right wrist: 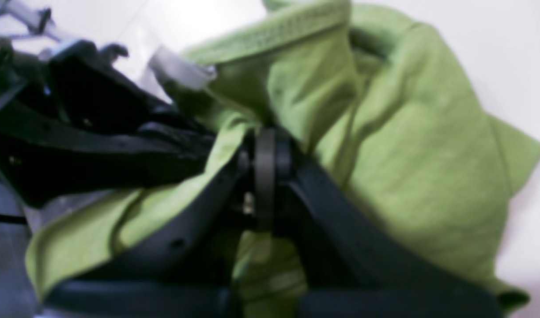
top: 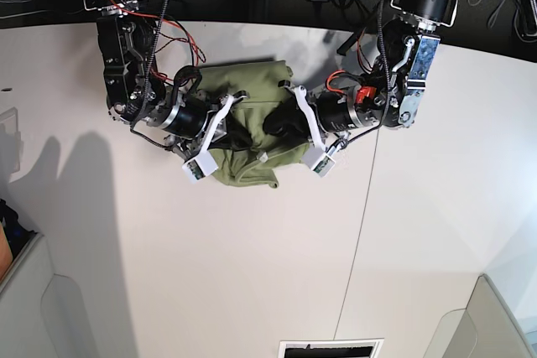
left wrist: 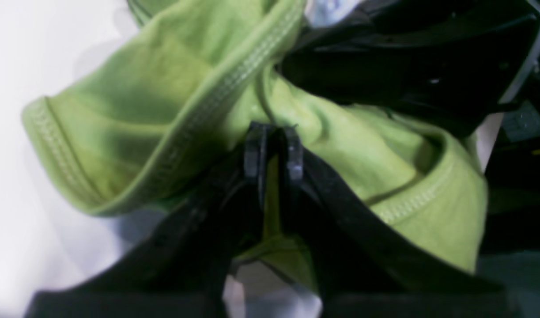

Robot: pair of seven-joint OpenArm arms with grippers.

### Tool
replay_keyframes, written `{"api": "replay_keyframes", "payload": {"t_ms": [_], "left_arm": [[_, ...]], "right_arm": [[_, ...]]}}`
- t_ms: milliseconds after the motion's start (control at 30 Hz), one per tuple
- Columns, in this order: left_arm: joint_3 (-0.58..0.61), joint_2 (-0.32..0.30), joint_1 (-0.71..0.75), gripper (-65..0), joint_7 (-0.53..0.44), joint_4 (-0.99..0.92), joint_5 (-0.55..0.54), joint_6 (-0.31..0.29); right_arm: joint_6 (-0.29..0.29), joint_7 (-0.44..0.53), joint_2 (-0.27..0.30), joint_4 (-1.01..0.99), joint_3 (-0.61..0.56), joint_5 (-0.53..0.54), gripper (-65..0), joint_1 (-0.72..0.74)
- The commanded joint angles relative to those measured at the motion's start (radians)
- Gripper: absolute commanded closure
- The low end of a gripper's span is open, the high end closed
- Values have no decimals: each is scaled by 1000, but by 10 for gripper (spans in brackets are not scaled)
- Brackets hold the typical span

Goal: Layout the t-shirt on the table in an organized manner, then fold the t-shirt properly

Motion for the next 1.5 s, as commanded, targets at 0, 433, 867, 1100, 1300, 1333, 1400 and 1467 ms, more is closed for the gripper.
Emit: {"api": "replay_keyframes", "payload": {"t_ms": [0,433,867,1100,1300,1333,1400,1467], "left_arm": [[0,-1,-22,-70,23,38,-34,-5],[0,-47,-22,-70,75,243,-33,-5],[-1,-48,-39,-70,-30,99,29,-5],[-98,-100,-8,-70,146,294,-172,-5],[-231,-213,161,-70,149,492,-185,-5],[-253,-235,197,-70,149,514,-185,-5],[-292,-274,282,-70,149,543,-185,-5],[-330,-300,381,-70,150,570,-188,-5]], "right_arm": [[-2,-14,2,37,-2,5,0,2],[-52,-10,0,208,-2,-79,0,34],[-54,13,0,-35,-2,-85,0,87],[-53,-81,5,209,-1,-30,0,60],[-54,-150,92,433,21,42,0,-90],[-53,-153,108,465,31,55,0,-129],[-50,-161,140,531,50,76,0,-215],[-50,-172,175,595,71,100,0,-315]]}}
